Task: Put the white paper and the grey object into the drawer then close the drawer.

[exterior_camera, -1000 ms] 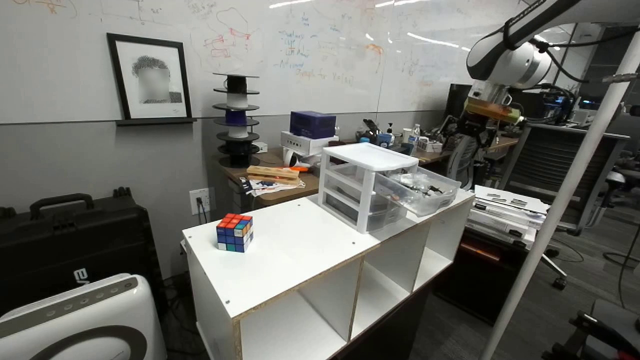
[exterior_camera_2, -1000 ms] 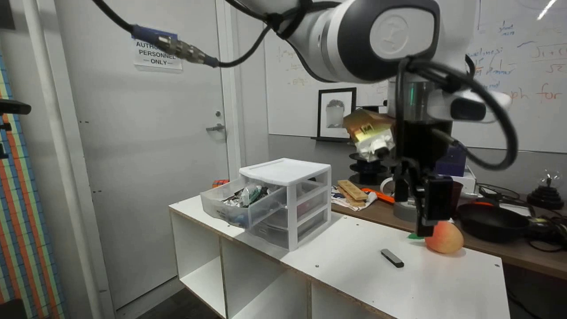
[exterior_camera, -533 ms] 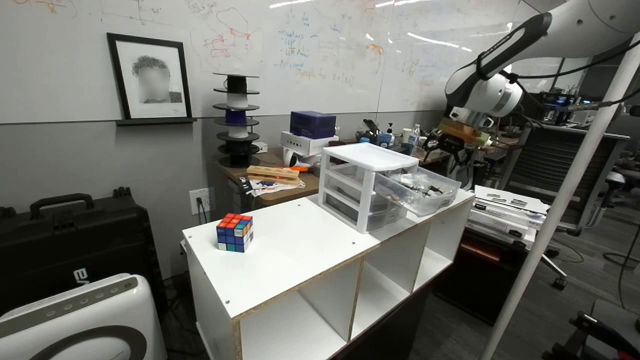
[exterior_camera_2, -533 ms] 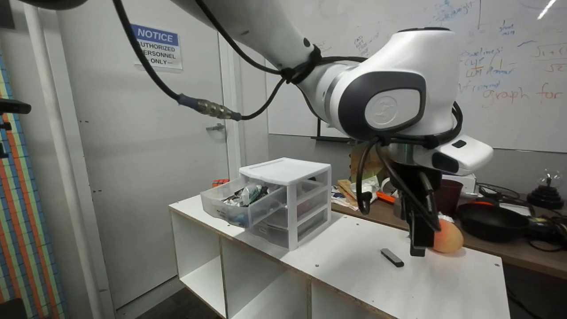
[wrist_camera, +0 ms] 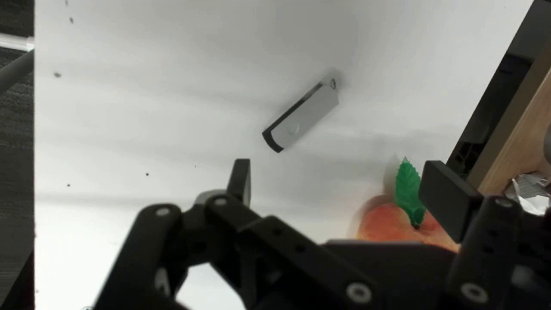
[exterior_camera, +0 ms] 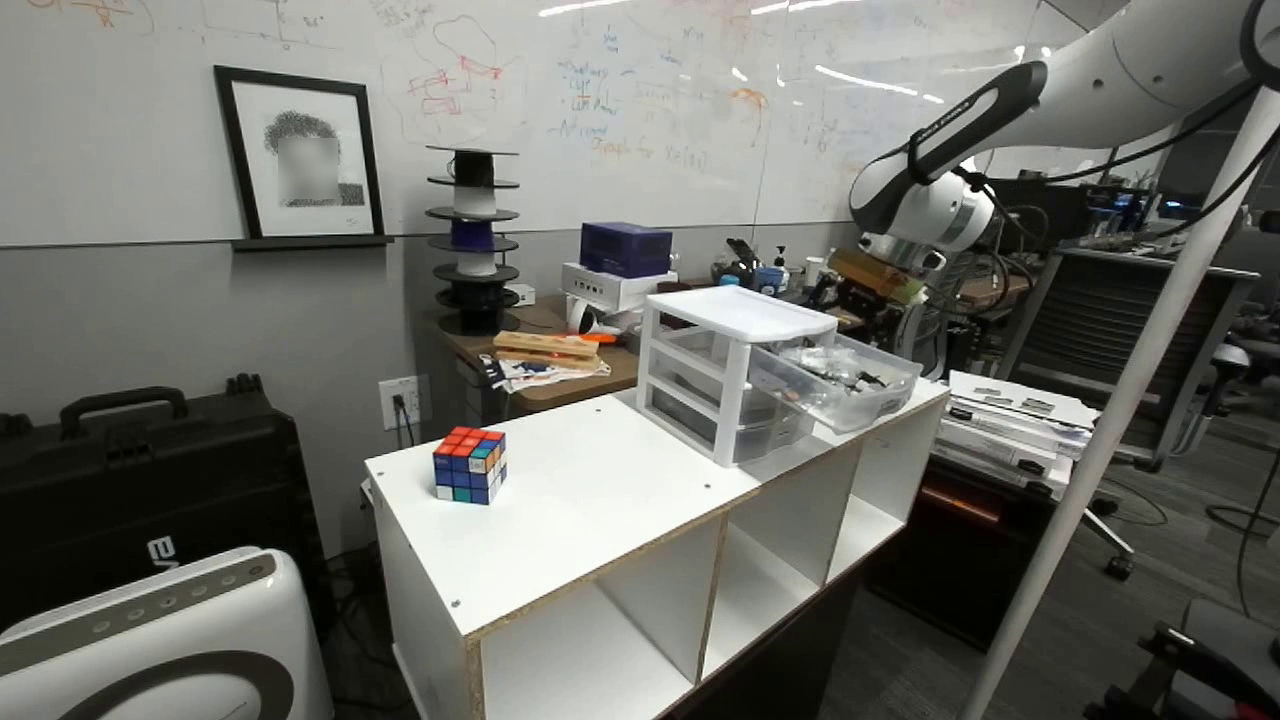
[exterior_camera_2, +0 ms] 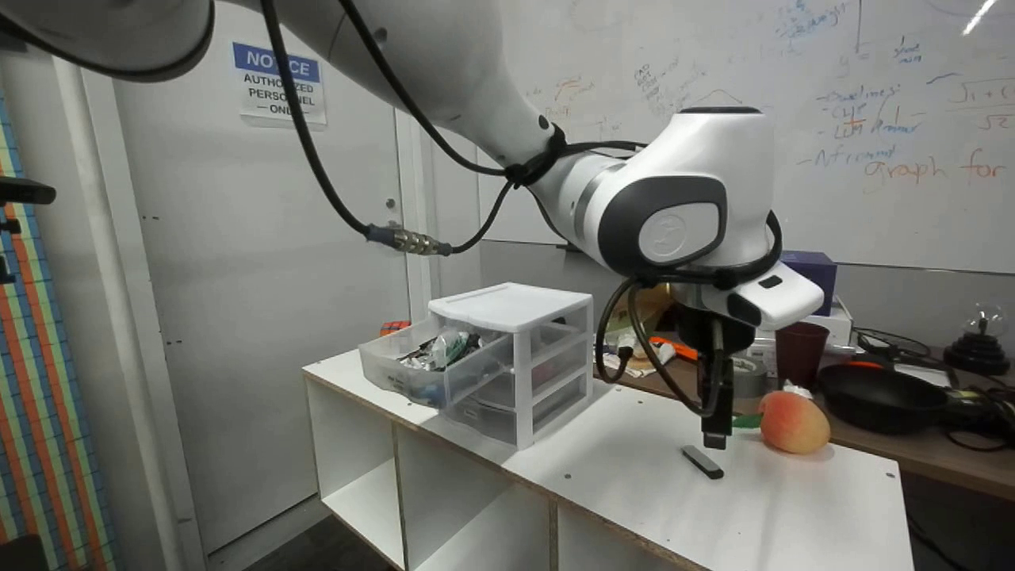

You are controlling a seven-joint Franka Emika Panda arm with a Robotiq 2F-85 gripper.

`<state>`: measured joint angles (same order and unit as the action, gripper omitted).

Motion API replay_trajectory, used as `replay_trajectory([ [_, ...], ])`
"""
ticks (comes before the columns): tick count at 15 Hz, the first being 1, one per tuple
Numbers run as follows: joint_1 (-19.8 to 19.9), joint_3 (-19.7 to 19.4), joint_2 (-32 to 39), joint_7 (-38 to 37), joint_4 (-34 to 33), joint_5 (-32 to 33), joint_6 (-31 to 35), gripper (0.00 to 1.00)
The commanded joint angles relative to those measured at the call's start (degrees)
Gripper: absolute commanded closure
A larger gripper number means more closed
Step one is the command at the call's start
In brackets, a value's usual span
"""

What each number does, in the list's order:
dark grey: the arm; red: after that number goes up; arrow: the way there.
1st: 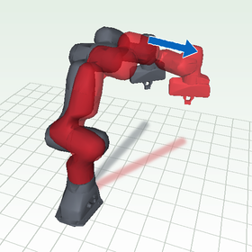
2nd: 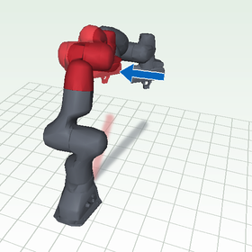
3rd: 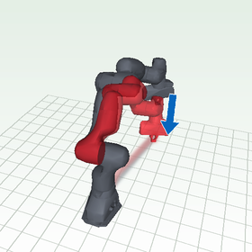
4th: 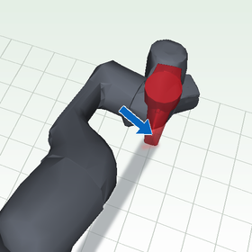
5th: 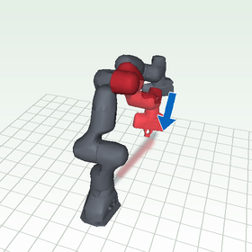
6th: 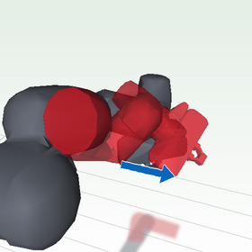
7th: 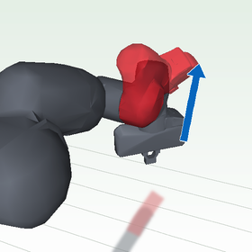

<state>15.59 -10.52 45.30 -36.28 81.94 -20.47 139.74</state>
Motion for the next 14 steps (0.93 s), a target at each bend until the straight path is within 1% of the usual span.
replay_trajectory([
  [1, 0.3, 0.4, 2.6, -3.4, -2.8, -1.9, 1.0, 0.0],
  [5, 0.7, 0.9, 3.9, -5.0, -2.9, -2.8, 1.0, 0.0],
  [14, 1.2, 2.6, 7.3, -4.9, -5.9, -3.4, 0.4, 0.0],
])
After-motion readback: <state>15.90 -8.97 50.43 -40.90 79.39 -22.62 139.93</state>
